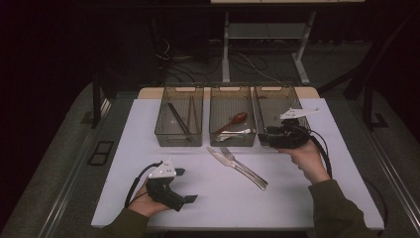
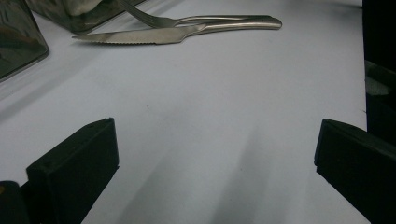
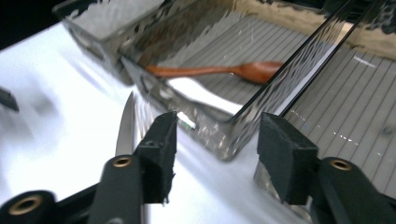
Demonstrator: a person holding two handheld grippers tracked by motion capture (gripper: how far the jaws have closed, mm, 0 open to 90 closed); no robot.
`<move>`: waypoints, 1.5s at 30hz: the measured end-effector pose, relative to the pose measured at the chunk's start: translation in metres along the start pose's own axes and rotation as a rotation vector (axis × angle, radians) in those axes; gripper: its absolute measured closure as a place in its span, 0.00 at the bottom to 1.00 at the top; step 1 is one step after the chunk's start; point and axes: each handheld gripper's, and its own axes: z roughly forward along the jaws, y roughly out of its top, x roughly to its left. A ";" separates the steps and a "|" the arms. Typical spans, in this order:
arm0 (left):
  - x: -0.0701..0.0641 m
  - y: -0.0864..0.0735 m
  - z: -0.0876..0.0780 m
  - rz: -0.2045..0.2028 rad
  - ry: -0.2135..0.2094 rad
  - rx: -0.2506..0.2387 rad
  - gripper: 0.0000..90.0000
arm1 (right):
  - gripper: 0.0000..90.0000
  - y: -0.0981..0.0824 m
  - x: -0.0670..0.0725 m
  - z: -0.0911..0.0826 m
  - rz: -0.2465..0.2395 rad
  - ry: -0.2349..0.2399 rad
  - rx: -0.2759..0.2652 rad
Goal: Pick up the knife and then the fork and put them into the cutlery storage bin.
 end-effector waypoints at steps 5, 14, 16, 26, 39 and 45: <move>0.000 0.000 -0.001 0.002 0.001 0.001 0.00 | 0.77 -0.015 0.010 0.001 -0.027 0.025 0.026; 0.000 0.000 0.000 0.003 0.004 0.003 0.00 | 0.86 -0.027 0.030 0.017 -0.100 0.059 0.168; 0.000 0.000 0.000 -0.001 0.005 0.001 0.00 | 0.86 -0.026 0.034 0.021 -0.111 0.060 0.194; 0.000 0.000 0.000 -0.007 0.004 -0.007 0.00 | 0.86 -0.012 0.048 0.054 -0.155 0.060 0.417; -0.001 0.001 -0.001 0.004 0.001 -0.007 0.00 | 0.86 0.010 0.058 0.091 -0.228 0.075 0.670; -0.001 0.001 -0.001 0.010 -0.003 -0.010 0.00 | 0.86 0.011 0.064 0.105 -0.250 0.060 0.757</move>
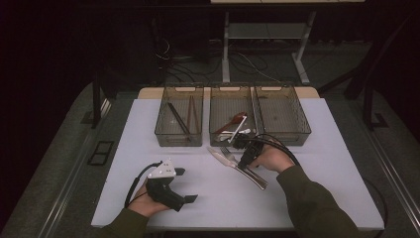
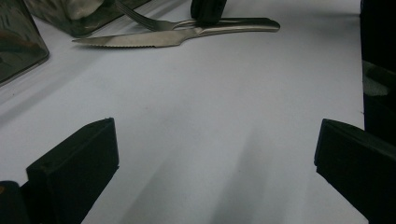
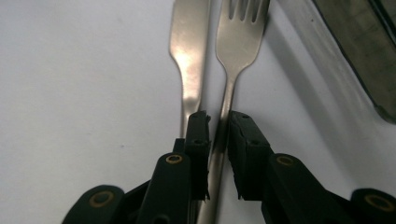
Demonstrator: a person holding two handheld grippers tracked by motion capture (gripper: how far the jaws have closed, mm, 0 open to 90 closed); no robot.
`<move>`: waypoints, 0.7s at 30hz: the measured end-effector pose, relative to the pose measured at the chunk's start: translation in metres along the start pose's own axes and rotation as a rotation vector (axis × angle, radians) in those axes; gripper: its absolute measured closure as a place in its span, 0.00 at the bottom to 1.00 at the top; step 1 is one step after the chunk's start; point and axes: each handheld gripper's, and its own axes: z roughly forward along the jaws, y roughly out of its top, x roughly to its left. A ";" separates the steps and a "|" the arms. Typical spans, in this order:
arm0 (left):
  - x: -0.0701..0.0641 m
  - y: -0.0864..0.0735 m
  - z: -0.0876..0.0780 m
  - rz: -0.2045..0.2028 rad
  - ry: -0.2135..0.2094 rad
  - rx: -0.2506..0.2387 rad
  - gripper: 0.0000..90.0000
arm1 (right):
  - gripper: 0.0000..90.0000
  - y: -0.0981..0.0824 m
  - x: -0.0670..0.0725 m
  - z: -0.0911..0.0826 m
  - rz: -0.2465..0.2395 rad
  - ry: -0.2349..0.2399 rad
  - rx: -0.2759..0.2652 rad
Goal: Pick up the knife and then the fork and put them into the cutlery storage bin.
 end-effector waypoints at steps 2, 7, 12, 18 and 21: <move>0.000 0.000 0.000 0.001 -0.001 -0.001 0.00 | 0.87 0.002 0.000 0.002 -0.009 -0.011 0.022; 0.000 0.000 0.000 0.003 -0.003 0.004 0.00 | 0.88 0.005 0.000 0.004 -0.023 -0.020 0.047; -0.001 0.000 0.001 0.004 -0.003 0.004 0.00 | 0.90 0.007 0.002 0.004 -0.027 -0.042 0.067; -0.001 0.000 0.001 0.004 -0.004 0.003 0.00 | 0.94 0.008 0.002 0.004 -0.014 -0.050 0.078; -0.001 0.000 0.001 0.003 -0.005 0.001 0.00 | 0.94 0.008 0.003 0.004 -0.013 -0.058 0.080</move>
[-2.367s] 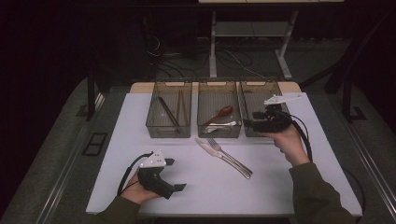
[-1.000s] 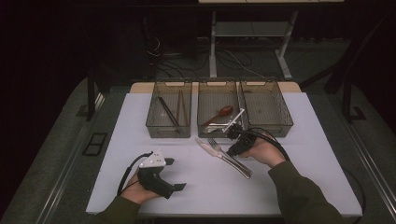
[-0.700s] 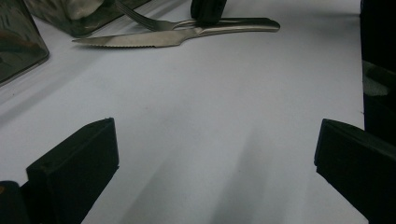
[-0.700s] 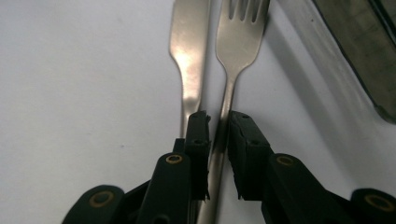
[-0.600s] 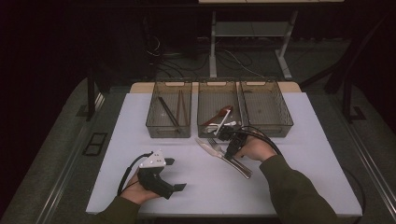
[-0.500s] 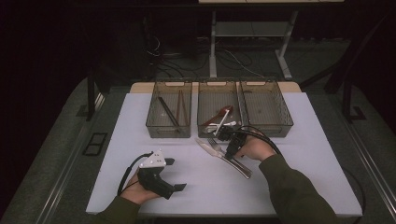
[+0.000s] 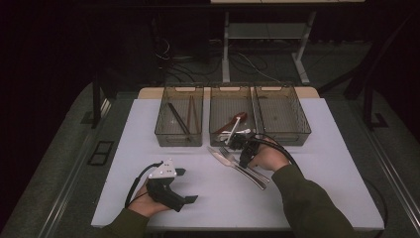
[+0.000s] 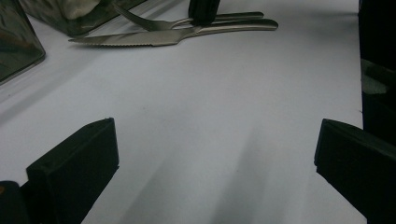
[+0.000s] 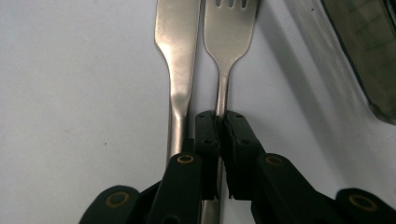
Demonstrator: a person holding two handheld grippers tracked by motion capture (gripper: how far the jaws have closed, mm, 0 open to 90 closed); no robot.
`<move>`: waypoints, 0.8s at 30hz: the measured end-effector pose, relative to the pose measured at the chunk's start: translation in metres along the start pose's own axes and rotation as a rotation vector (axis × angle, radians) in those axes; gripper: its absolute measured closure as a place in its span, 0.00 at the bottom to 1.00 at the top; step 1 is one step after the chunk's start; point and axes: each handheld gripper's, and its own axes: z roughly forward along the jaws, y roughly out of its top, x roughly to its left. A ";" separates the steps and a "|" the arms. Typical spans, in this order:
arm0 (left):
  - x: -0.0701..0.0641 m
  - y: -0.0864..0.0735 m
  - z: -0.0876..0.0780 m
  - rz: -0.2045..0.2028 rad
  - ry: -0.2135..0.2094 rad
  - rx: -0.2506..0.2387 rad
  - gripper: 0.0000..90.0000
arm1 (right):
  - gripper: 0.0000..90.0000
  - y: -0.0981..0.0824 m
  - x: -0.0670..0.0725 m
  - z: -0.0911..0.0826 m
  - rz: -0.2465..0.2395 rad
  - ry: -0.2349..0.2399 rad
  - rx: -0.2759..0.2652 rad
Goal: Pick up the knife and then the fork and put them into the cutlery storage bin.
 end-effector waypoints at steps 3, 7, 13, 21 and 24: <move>0.000 0.000 0.000 0.001 0.000 0.001 0.00 | 0.94 0.000 0.001 0.000 -0.008 -0.008 -0.004; 0.000 0.000 0.000 0.000 -0.002 0.002 0.00 | 0.95 -0.003 0.000 -0.001 -0.007 -0.009 -0.018; 0.001 0.000 0.000 0.001 -0.002 0.002 0.00 | 0.94 -0.014 -0.009 -0.007 0.010 0.007 -0.066; 0.002 0.000 0.000 -0.004 -0.006 -0.012 0.00 | 0.95 -0.039 -0.018 -0.020 0.045 0.019 -0.164; 0.003 0.000 0.000 0.003 -0.004 -0.013 0.00 | 0.94 -0.049 -0.021 -0.024 0.051 0.020 -0.206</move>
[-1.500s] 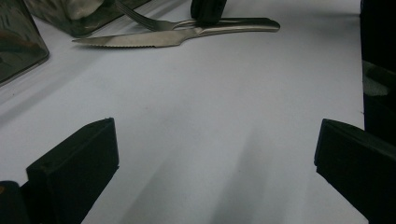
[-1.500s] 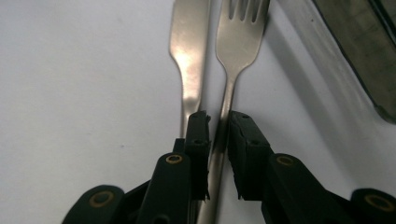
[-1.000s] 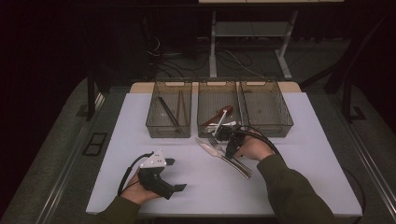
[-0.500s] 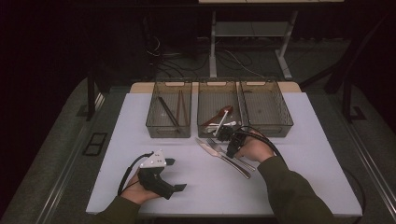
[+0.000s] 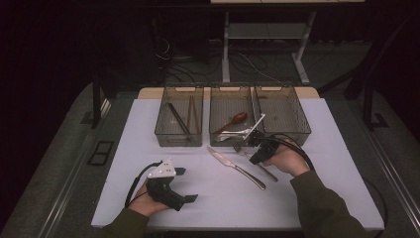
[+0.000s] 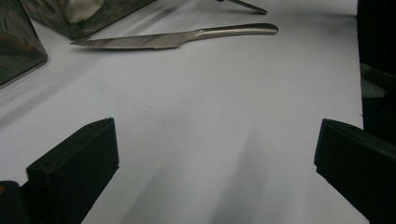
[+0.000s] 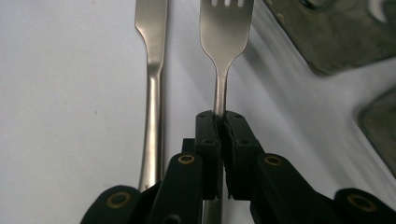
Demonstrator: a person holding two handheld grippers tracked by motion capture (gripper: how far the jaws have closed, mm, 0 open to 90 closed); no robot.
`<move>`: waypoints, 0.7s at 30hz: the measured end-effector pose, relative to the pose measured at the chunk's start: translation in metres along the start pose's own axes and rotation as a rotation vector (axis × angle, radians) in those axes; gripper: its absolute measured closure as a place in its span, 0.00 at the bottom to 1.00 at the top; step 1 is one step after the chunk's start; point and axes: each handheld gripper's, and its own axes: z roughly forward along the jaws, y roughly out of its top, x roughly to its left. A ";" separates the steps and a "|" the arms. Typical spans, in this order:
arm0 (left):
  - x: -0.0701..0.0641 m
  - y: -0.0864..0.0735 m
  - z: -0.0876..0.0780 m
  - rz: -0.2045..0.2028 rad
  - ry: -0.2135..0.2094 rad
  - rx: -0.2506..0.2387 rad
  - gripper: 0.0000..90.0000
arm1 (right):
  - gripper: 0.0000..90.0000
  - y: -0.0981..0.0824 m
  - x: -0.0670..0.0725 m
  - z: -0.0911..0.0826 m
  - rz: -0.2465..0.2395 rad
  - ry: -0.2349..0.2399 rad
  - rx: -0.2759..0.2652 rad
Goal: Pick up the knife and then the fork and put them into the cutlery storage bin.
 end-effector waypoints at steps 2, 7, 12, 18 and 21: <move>0.000 0.000 -0.001 -0.005 0.005 -0.006 0.00 | 0.95 -0.006 -0.003 -0.004 0.013 0.008 -0.032; 0.001 0.000 -0.001 -0.010 0.009 -0.009 0.00 | 0.95 -0.021 -0.009 -0.017 0.050 -0.006 -0.124; 0.003 0.000 -0.002 0.000 0.010 -0.007 0.00 | 0.95 -0.037 -0.013 -0.027 0.065 -0.006 -0.226; 0.002 0.000 -0.002 0.007 0.007 -0.011 0.00 | 0.95 -0.050 -0.016 -0.032 0.089 -0.012 -0.296; 0.000 0.000 -0.003 0.012 0.015 -0.006 0.00 | 0.95 -0.055 -0.019 -0.036 0.105 -0.004 -0.342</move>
